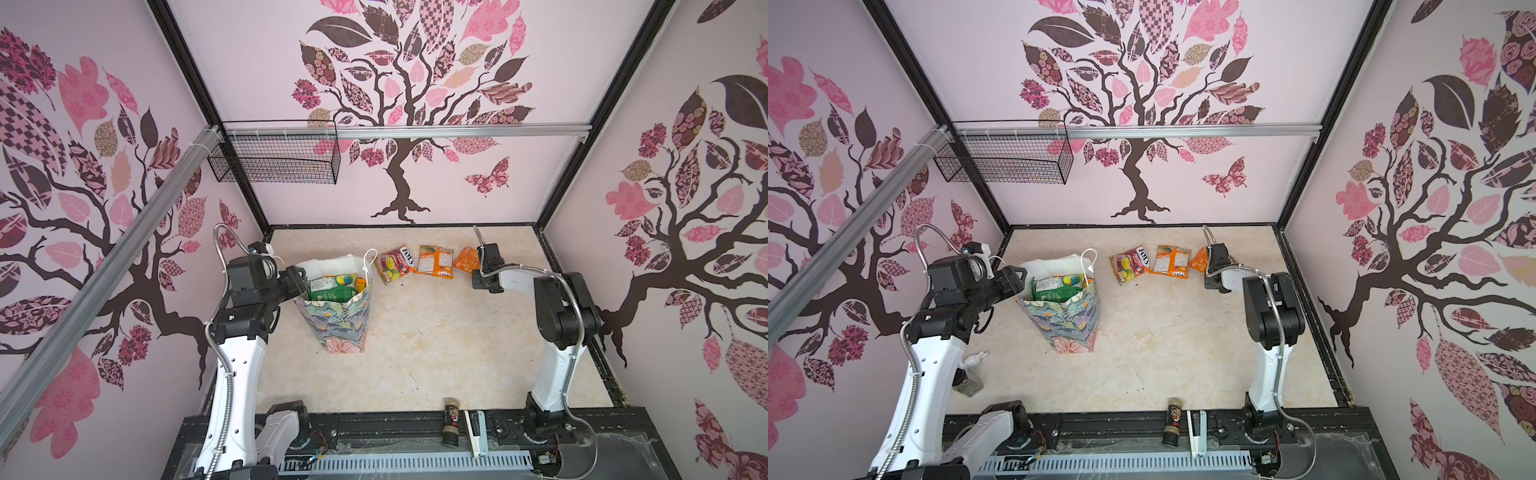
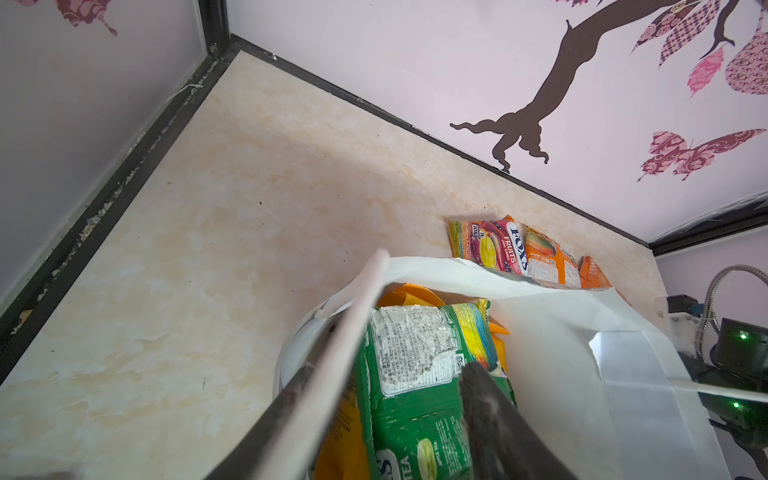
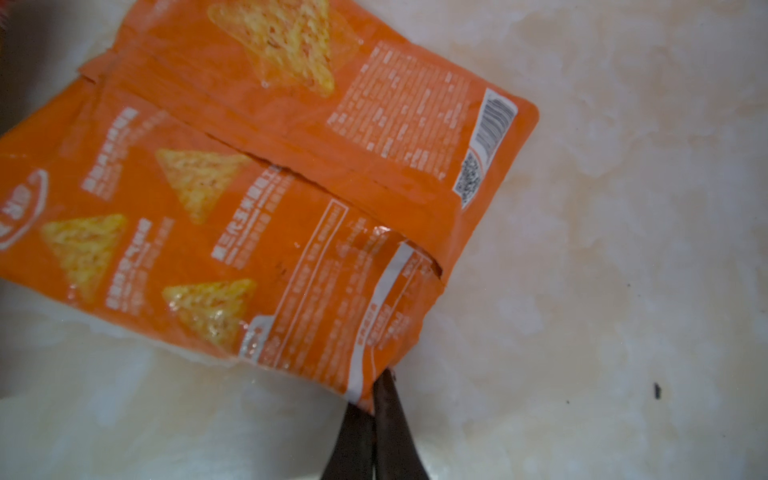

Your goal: Place the snacks into the paper bag

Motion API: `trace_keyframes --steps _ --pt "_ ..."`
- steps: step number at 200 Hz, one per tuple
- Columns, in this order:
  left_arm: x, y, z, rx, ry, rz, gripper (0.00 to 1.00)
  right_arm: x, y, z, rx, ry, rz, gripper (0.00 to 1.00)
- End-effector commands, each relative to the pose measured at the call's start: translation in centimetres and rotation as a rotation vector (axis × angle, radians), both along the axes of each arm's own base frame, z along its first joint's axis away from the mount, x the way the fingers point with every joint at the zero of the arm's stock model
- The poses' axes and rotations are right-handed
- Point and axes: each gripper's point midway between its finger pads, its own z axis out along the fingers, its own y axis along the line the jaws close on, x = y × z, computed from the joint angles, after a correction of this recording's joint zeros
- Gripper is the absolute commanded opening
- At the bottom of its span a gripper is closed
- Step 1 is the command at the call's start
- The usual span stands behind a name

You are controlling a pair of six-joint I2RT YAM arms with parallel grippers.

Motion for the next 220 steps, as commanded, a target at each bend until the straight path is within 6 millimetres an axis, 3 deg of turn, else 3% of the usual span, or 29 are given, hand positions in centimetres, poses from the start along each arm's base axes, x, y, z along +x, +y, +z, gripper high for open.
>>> trace_keyframes --steps 1,65,97,148,220 --pt "-0.2 0.3 -0.5 0.008 -0.003 0.013 0.59 -0.4 0.2 2.2 0.035 -0.019 -0.004 0.00" --pt "-0.2 0.3 -0.5 0.007 -0.006 0.010 0.60 -2.7 2.3 7.5 0.214 -0.125 0.019 0.00" --pt "-0.2 0.2 -0.4 0.004 -0.010 0.006 0.60 -4.5 2.2 9.5 0.243 -0.187 0.011 0.00" --pt "-0.3 0.0 -0.2 0.005 -0.023 -0.003 0.59 -7.4 4.1 12.9 0.423 -0.290 0.025 0.00" --pt "-0.5 0.0 0.0 0.007 -0.033 -0.002 0.60 -11.7 9.2 18.9 0.513 -0.417 0.152 0.00"
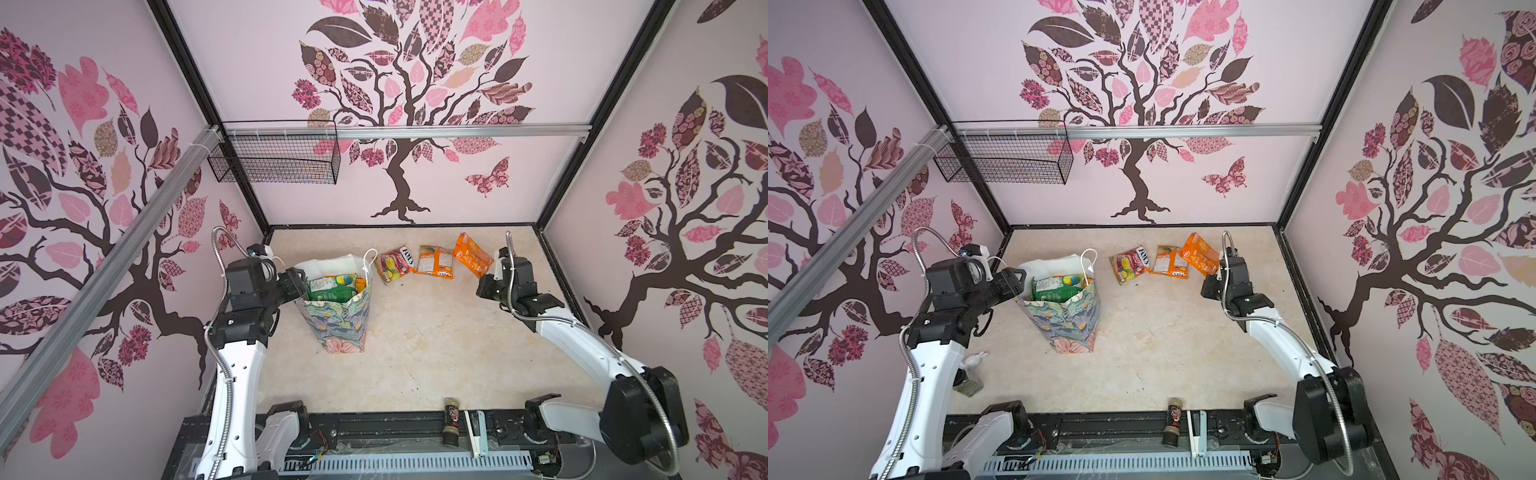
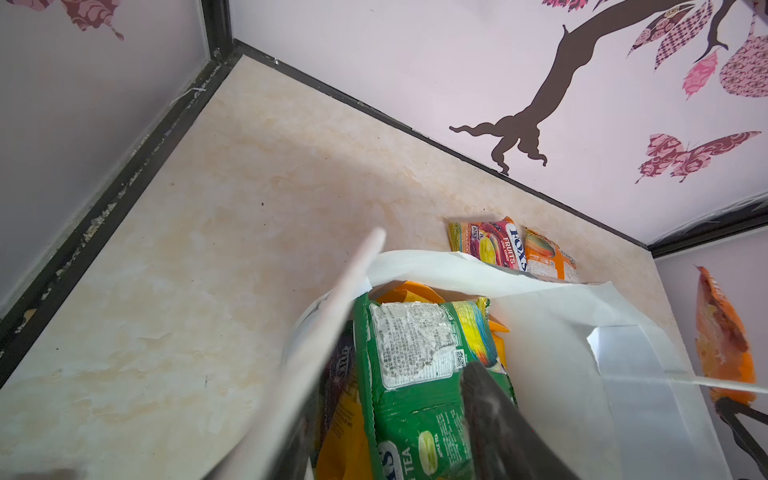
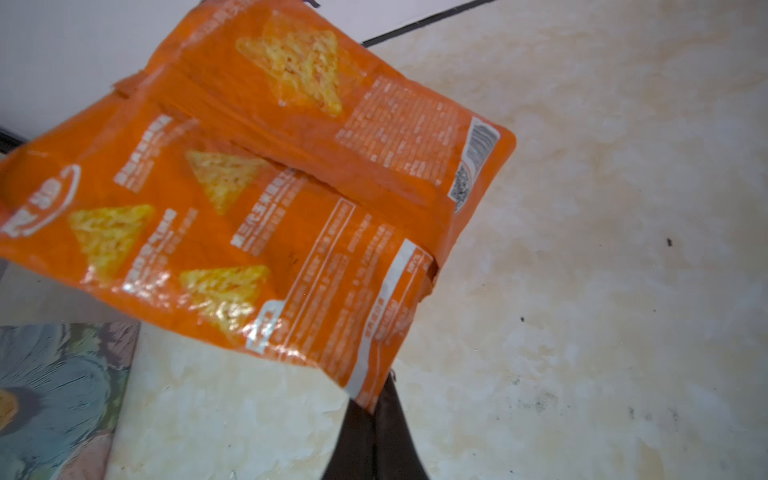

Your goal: Place the snacks into the paper bag

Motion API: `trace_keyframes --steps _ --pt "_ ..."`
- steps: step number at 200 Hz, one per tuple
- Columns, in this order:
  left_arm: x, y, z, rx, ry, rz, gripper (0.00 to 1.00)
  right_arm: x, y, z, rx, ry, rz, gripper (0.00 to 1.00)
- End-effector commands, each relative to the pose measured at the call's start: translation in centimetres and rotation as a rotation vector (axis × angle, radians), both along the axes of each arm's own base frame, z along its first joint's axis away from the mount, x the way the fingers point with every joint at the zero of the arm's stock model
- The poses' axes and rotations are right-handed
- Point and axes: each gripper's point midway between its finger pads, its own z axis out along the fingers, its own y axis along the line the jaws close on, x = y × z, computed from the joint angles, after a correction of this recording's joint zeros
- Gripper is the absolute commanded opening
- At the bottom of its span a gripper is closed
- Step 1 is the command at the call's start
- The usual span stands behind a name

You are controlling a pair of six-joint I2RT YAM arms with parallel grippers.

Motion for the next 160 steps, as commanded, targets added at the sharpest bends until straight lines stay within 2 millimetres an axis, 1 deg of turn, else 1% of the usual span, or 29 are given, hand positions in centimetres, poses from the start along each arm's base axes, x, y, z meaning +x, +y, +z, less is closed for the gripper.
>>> trace_keyframes --steps 1,18,39,73,119,160 --pt "0.0 0.0 -0.3 0.005 -0.014 -0.004 0.60 -0.9 1.3 3.1 0.062 -0.077 0.024 0.00" --pt "0.0 0.0 -0.3 0.002 -0.015 -0.003 0.60 -1.7 2.0 4.1 0.108 -0.104 0.045 0.00" --pt "0.1 -0.1 -0.4 -0.003 -0.008 -0.011 0.59 -2.3 3.5 5.5 0.158 -0.137 0.100 0.00" --pt "0.1 0.0 -0.5 0.001 -0.005 -0.006 0.60 -3.2 5.8 7.9 0.165 -0.186 0.159 0.00" --pt "0.0 0.1 -0.5 0.004 -0.005 -0.002 0.59 -4.1 7.9 9.9 0.211 -0.224 0.220 0.00" --pt "0.2 0.1 -0.9 0.003 0.015 -0.004 0.59 -5.4 10.9 12.5 0.246 -0.275 0.294 0.00"
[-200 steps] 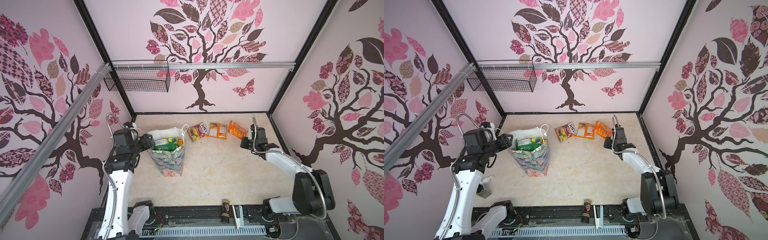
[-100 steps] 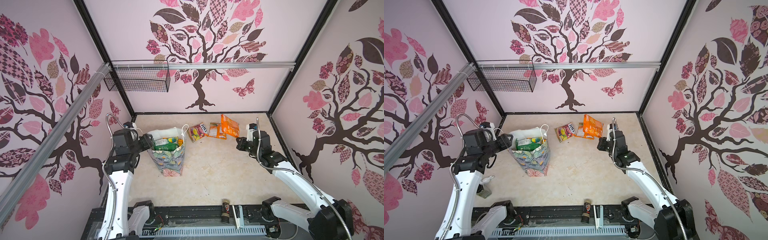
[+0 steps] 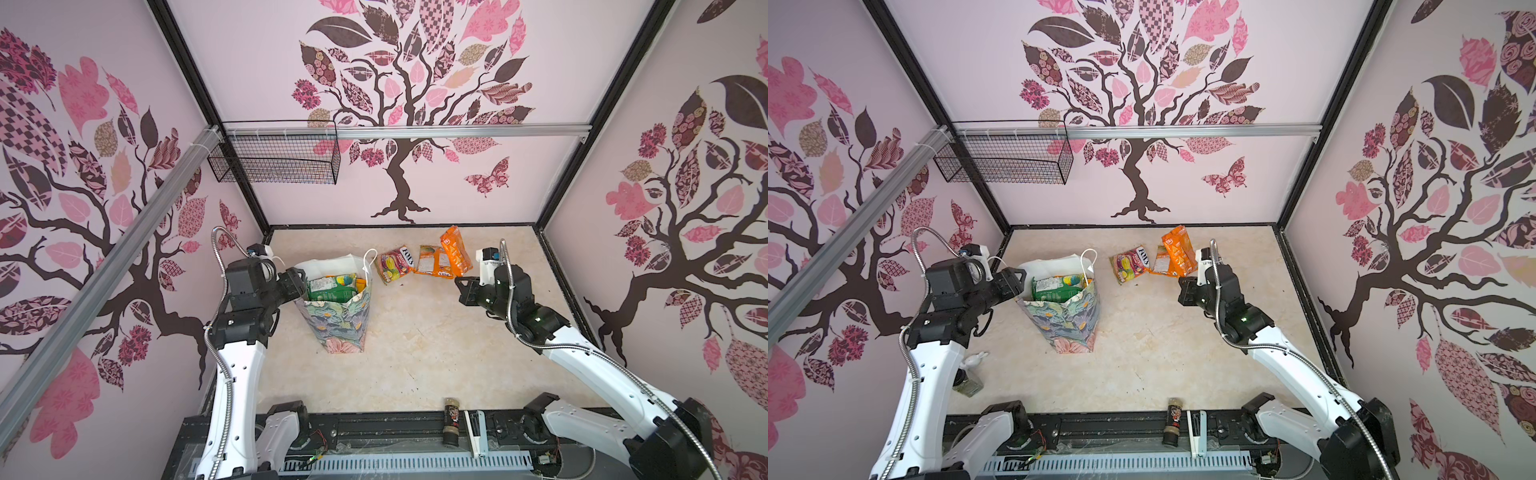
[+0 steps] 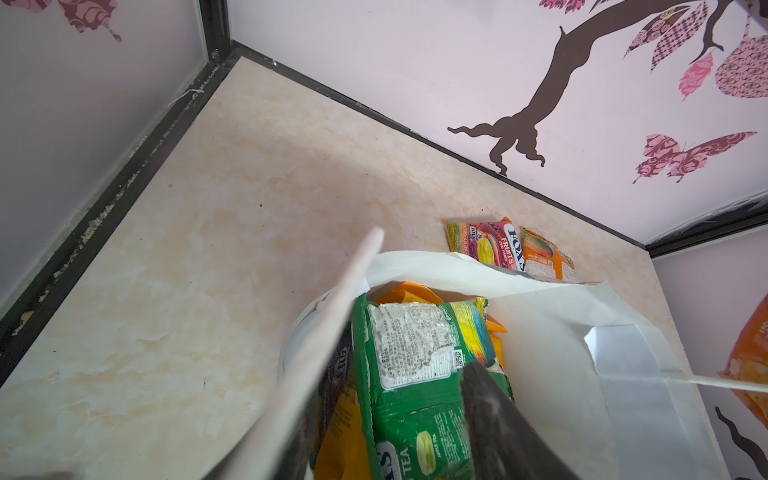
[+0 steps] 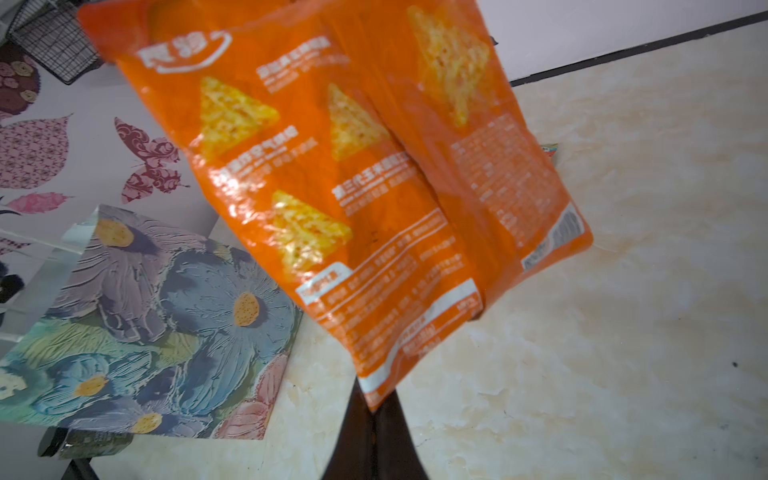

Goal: Place the snacks into the paper bag
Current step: 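Lift the orange chip bag and carry it toward the paper bag with the right gripper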

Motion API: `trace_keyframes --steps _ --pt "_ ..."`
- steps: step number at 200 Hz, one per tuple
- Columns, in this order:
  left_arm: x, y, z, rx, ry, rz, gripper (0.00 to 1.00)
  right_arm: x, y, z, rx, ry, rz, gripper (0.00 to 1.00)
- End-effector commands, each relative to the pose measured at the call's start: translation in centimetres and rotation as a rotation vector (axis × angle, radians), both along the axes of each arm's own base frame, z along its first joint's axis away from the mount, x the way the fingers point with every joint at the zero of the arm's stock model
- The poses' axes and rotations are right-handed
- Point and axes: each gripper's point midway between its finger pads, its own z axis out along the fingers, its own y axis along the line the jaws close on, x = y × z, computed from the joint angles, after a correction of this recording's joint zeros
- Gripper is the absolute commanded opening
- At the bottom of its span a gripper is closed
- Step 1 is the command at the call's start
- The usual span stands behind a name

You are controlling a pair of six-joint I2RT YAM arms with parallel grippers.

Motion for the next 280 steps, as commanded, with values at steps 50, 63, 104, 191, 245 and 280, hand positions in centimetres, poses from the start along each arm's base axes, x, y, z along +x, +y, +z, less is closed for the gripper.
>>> trace_keyframes --steps 50,63,104,191,245,280 --pt "-0.1 0.2 -0.5 0.008 -0.005 0.004 0.60 -2.8 5.4 8.6 0.066 -0.199 0.115 0.00" --pt "-0.1 0.2 -0.5 0.009 -0.006 0.005 0.60 -3.3 6.4 9.1 0.052 -0.218 0.131 0.00" --pt "0.0 0.1 -0.5 0.007 -0.006 0.002 0.60 -4.4 10.4 10.9 0.014 -0.263 0.214 0.00" --pt "-0.1 0.3 -0.3 0.011 -0.013 0.010 0.60 -6.5 16.9 17.4 -0.066 -0.403 0.347 0.00" --pt "-0.1 0.3 -0.3 0.011 -0.013 0.010 0.60 -7.8 20.5 20.3 -0.071 -0.449 0.436 0.00" --pt "-0.2 0.3 -0.3 0.012 -0.013 0.011 0.60 -9.6 24.1 21.7 -0.089 -0.479 0.526 0.00"
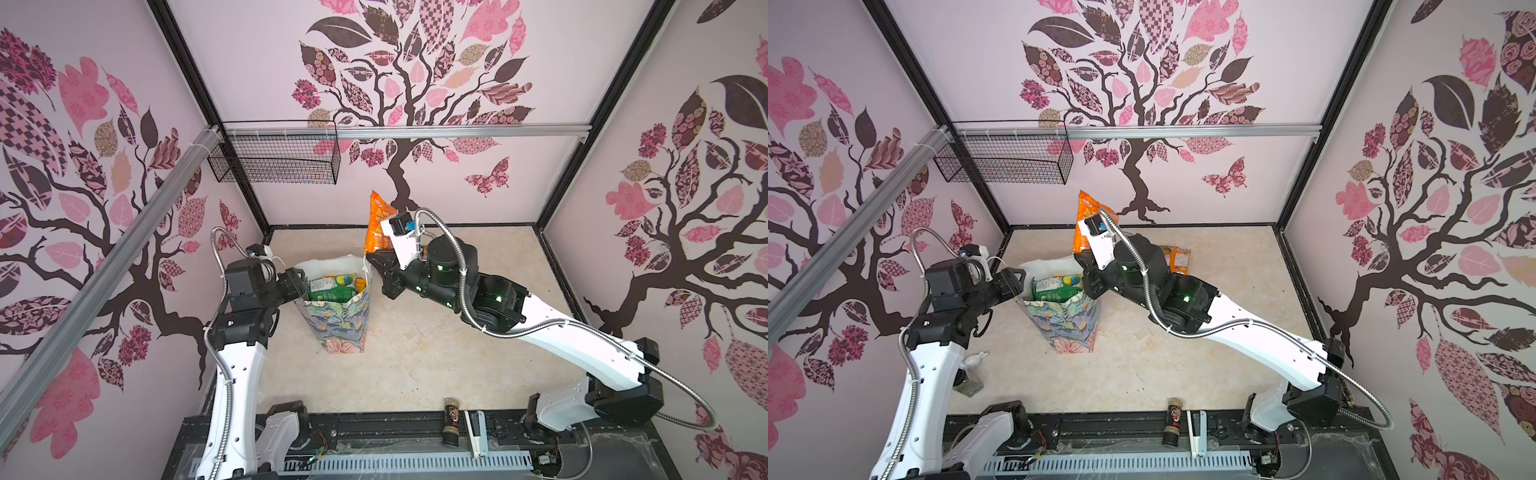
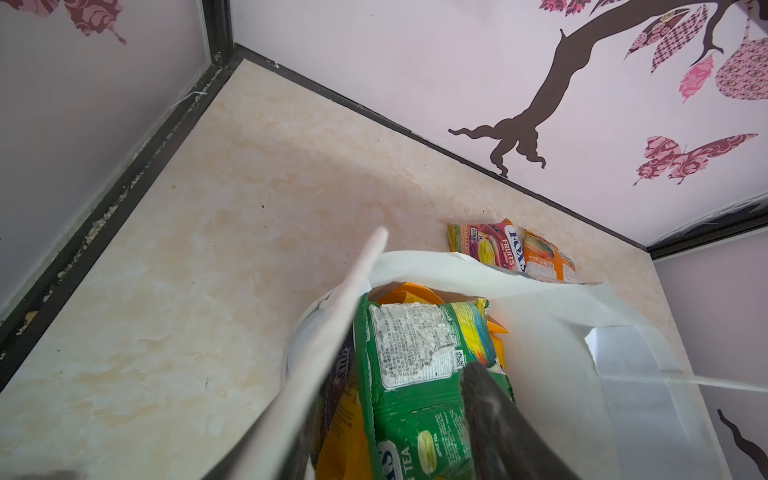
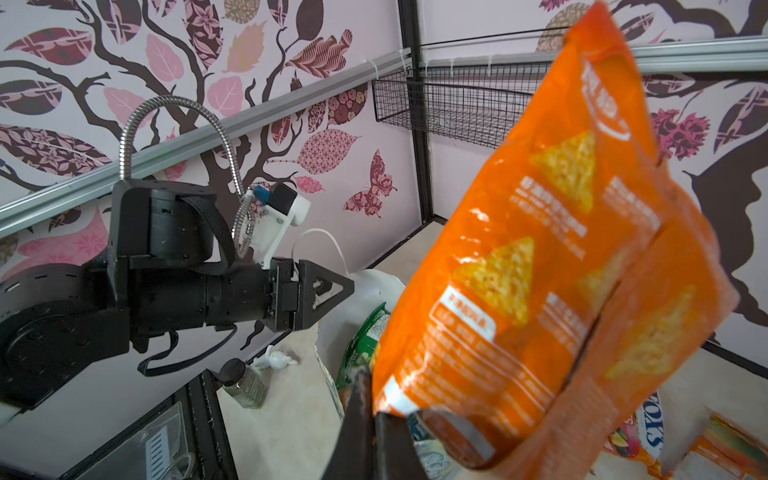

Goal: Place the snacks into the paper bag
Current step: 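Lift the orange chip bag and carry it toward the paper bag with the right gripper, then lower the orange chip bag into the paper bag and open the right gripper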

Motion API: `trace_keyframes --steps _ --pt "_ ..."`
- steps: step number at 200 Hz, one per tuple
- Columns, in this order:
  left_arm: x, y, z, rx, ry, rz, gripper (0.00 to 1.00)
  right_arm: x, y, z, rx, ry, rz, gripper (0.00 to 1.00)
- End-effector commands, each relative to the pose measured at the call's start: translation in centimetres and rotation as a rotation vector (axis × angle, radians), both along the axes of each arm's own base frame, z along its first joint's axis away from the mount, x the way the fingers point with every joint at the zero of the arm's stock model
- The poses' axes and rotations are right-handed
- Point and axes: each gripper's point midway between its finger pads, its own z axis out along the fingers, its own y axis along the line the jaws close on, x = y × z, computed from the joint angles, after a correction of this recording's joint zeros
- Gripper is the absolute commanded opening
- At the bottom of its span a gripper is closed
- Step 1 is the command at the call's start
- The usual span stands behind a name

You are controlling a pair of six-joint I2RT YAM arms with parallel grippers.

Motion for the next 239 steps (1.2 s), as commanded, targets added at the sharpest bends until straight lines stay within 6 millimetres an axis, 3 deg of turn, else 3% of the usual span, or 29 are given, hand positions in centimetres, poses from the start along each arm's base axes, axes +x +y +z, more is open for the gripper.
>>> trace_keyframes --steps 1,27,59,75,85,91,112,170,239 --pt "0.0 0.2 -0.5 0.009 -0.008 0.006 0.60 -1.7 2.4 1.3 -0.031 -0.045 0.072 0.00" --pt "-0.1 0.2 -0.4 0.007 -0.011 0.007 0.60 -3.1 5.4 0.9 -0.080 -0.067 0.120 0.00" --pt "-0.1 0.2 -0.4 0.009 -0.013 0.009 0.60 -3.4 8.4 -0.2 -0.125 -0.057 0.166 0.00" --pt "-0.2 0.3 -0.2 0.012 -0.017 0.015 0.60 -2.8 9.4 -1.1 -0.146 -0.054 0.159 0.00" --pt "-0.2 0.4 -0.3 0.013 -0.014 0.016 0.60 -2.3 10.0 -2.7 -0.186 -0.050 0.143 0.00" --pt "-0.2 0.4 -0.3 0.012 -0.015 0.018 0.60 -2.1 10.1 -2.0 -0.179 -0.061 0.133 0.00" --pt "-0.2 0.4 -0.2 0.013 -0.017 0.018 0.60 -1.4 11.1 -3.7 -0.219 -0.064 0.122 0.00" --pt "-0.2 0.4 -0.2 0.011 -0.017 0.019 0.61 0.4 11.8 -7.4 -0.299 -0.042 0.067 0.00" --pt "0.0 0.5 -0.4 0.009 -0.011 0.021 0.61 2.2 11.0 -11.7 -0.336 0.038 0.038 0.00"
